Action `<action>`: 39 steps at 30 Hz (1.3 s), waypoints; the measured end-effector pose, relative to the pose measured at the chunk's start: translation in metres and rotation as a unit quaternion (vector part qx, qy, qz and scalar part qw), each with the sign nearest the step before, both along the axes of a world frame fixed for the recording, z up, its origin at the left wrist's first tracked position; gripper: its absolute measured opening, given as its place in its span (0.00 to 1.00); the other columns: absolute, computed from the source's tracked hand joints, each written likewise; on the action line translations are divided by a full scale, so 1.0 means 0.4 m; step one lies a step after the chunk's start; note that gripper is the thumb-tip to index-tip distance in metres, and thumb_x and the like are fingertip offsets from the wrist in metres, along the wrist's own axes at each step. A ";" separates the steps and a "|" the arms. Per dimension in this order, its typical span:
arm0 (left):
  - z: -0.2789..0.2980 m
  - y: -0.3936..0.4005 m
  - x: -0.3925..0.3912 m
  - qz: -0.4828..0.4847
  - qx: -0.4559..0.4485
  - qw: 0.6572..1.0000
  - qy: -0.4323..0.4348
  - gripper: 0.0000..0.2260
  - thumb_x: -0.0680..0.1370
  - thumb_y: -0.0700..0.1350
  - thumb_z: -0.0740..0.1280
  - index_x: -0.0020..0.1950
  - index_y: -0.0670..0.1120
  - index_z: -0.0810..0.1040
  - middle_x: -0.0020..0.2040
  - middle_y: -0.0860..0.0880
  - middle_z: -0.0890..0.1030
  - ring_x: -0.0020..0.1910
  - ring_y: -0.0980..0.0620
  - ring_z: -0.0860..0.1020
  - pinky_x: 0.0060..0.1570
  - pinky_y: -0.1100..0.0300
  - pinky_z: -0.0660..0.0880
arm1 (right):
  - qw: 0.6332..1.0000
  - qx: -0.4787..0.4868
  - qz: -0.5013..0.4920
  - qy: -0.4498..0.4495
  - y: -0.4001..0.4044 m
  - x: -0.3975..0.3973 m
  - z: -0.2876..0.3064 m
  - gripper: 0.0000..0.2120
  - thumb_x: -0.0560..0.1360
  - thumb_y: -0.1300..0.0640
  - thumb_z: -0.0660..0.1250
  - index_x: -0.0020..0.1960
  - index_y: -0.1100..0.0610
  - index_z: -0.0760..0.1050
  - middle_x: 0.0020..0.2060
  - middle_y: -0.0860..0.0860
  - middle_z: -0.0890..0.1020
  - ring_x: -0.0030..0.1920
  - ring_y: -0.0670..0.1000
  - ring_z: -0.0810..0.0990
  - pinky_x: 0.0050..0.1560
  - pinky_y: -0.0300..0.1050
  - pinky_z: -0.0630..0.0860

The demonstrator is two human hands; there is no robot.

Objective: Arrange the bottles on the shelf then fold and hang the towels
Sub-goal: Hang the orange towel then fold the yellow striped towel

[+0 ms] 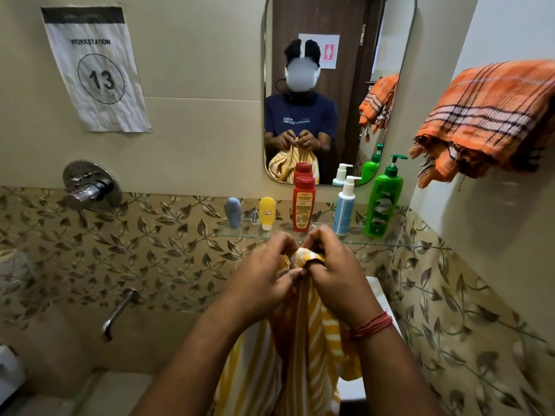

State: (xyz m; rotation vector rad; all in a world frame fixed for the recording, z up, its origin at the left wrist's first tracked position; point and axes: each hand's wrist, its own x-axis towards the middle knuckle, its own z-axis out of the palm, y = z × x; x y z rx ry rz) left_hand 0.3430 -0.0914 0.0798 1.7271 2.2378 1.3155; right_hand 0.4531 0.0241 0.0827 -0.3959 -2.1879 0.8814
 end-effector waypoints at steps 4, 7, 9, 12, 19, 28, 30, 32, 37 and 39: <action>-0.013 0.015 0.007 0.048 0.045 0.998 -0.015 0.08 0.78 0.40 0.67 0.52 0.53 0.73 0.44 0.54 0.80 0.43 0.57 0.80 0.42 0.51 0.80 | 1.000 0.006 0.005 0.026 0.011 0.011 -0.010 0.11 0.72 0.69 0.66 0.46 0.53 0.74 0.39 0.45 0.80 0.41 0.43 0.78 0.40 0.38 0.74; -0.009 0.018 0.009 0.114 0.099 0.986 -0.074 0.09 0.78 0.36 0.65 0.49 0.51 0.74 0.42 0.53 0.80 0.41 0.61 0.79 0.37 0.64 0.76 | 0.999 0.010 -0.005 0.039 0.020 0.020 -0.025 0.13 0.70 0.72 0.65 0.45 0.56 0.78 0.42 0.48 0.82 0.46 0.44 0.80 0.45 0.36 0.76; -0.005 0.016 0.008 0.151 0.125 0.974 -0.111 0.09 0.79 0.35 0.64 0.49 0.50 0.74 0.42 0.54 0.80 0.42 0.64 0.78 0.37 0.72 0.73 | 0.998 -0.003 -0.025 0.051 0.024 0.027 -0.033 0.14 0.70 0.74 0.65 0.44 0.56 0.79 0.44 0.47 0.82 0.48 0.43 0.80 0.48 0.34 0.75; -0.003 0.010 -0.002 0.189 0.151 0.958 -0.152 0.08 0.80 0.35 0.64 0.50 0.48 0.75 0.44 0.55 0.79 0.43 0.64 0.78 0.39 0.72 0.72 | 0.997 -0.073 0.008 0.028 0.038 0.044 -0.044 0.11 0.74 0.69 0.68 0.42 0.54 0.79 0.48 0.48 0.81 0.52 0.43 0.79 0.54 0.36 0.75; 0.007 -0.025 -0.067 0.291 0.213 0.919 -0.160 0.07 0.80 0.35 0.63 0.53 0.46 0.75 0.45 0.58 0.77 0.45 0.65 0.75 0.37 0.75 0.68 | 0.977 -0.031 0.012 -0.211 0.117 0.132 -0.076 0.21 0.72 0.35 0.63 0.39 0.53 0.80 0.44 0.49 0.76 0.45 0.47 0.77 0.50 0.53 0.75; -0.028 -0.041 -0.080 0.322 0.191 0.909 -0.185 0.08 0.79 0.35 0.64 0.52 0.47 0.75 0.47 0.54 0.78 0.46 0.58 0.76 0.41 0.66 0.70 | 0.962 0.256 -0.069 -0.066 0.142 0.194 -0.053 0.18 0.78 0.39 0.60 0.40 0.50 0.78 0.38 0.43 0.77 0.40 0.47 0.76 0.38 0.49 0.75; -0.030 -0.039 -0.076 0.319 0.183 0.911 -0.188 0.08 0.79 0.35 0.64 0.52 0.47 0.75 0.47 0.55 0.78 0.46 0.61 0.75 0.39 0.66 0.70 | 0.957 0.276 -0.086 -0.008 0.131 0.197 -0.046 0.17 0.78 0.44 0.64 0.39 0.54 0.78 0.38 0.47 0.79 0.39 0.50 0.78 0.38 0.50 0.76; -0.032 -0.034 -0.069 0.319 0.172 0.912 -0.192 0.08 0.79 0.35 0.64 0.53 0.47 0.75 0.47 0.54 0.78 0.47 0.59 0.76 0.39 0.65 0.70 | 0.964 0.253 -0.073 0.045 0.112 0.196 -0.046 0.15 0.78 0.48 0.66 0.39 0.57 0.79 0.36 0.49 0.80 0.38 0.50 0.78 0.37 0.47 0.76; -0.025 -0.043 -0.058 0.278 0.125 0.934 -0.188 0.07 0.81 0.38 0.65 0.55 0.49 0.75 0.49 0.55 0.78 0.48 0.58 0.77 0.36 0.71 0.69 | 0.989 -0.078 0.028 0.122 0.070 0.215 -0.022 0.08 0.74 0.51 0.71 0.41 0.55 0.78 0.35 0.49 0.80 0.37 0.49 0.79 0.36 0.43 0.78; -0.021 -0.049 -0.057 0.231 0.078 0.952 -0.185 0.09 0.80 0.45 0.68 0.59 0.52 0.73 0.52 0.56 0.78 0.51 0.56 0.78 0.39 0.67 0.71 | 0.965 -0.227 0.050 0.125 0.060 0.234 0.006 0.06 0.71 0.55 0.72 0.46 0.54 0.77 0.37 0.55 0.77 0.38 0.51 0.77 0.36 0.45 0.76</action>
